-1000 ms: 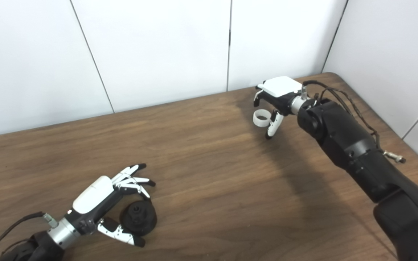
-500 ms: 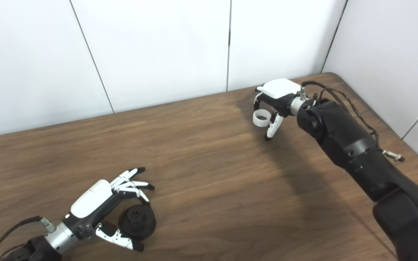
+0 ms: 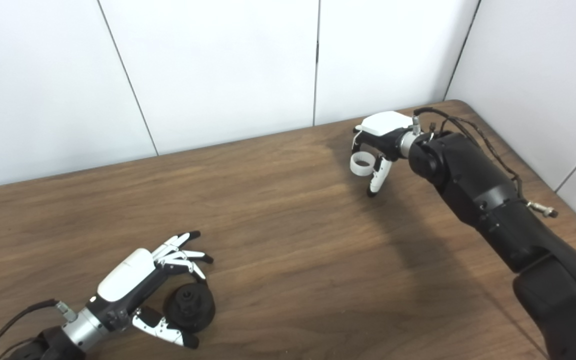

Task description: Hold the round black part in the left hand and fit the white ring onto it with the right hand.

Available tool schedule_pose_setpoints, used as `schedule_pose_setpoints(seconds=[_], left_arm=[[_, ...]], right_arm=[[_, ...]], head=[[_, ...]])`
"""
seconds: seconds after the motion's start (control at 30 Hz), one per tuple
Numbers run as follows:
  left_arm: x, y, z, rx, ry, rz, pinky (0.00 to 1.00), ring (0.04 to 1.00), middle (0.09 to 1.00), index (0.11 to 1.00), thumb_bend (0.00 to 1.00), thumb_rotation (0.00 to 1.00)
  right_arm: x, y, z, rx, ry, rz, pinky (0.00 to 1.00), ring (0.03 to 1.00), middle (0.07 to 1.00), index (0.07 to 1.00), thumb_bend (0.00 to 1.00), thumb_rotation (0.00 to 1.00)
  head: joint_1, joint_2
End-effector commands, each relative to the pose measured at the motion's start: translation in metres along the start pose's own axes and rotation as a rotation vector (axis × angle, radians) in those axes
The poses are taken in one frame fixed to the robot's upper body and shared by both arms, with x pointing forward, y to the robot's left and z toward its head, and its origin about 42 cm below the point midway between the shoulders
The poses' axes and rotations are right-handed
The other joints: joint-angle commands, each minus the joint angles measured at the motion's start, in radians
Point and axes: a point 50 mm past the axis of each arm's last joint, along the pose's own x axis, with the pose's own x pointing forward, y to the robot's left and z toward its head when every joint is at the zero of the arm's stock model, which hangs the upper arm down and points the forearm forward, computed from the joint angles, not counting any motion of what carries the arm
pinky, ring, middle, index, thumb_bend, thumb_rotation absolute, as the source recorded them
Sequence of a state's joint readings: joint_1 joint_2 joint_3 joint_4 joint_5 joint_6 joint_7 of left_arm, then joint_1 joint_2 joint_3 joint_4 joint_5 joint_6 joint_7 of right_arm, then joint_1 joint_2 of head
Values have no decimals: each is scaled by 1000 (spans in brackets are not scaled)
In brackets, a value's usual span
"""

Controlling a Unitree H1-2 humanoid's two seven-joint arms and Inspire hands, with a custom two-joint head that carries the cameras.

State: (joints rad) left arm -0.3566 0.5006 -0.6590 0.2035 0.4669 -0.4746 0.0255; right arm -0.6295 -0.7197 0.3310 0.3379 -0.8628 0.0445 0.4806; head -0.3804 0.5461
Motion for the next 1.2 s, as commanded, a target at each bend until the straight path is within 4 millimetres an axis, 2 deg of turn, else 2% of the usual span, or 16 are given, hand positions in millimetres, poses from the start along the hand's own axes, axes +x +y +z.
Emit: schedule_pose_setpoints(seconds=[0.0,0.23,0.63,1.17], left_arm=[[-5,-2,0,28,6,-48,1000,1000,799,481,524,64],[-5,-1,0,27,5,-47,1000,1000,799,481,524,63],[-7,0,1,22,4,-51,1000,1000,797,481,524,63],[-8,1,4,26,2,-45,1000,1000,796,481,524,63]], right_arm=[[-8,-38,-13,-20,23,-92,1000,1000,955,709,993,253],[-8,-39,-17,-38,28,-106,1000,1000,957,707,960,239],[-10,-37,-21,-52,38,-111,1000,1000,959,717,902,281],[-3,-27,-16,-35,17,-117,1000,1000,958,727,882,286]], head=[[0,1],[-1,0],[-5,-4],[14,1]])
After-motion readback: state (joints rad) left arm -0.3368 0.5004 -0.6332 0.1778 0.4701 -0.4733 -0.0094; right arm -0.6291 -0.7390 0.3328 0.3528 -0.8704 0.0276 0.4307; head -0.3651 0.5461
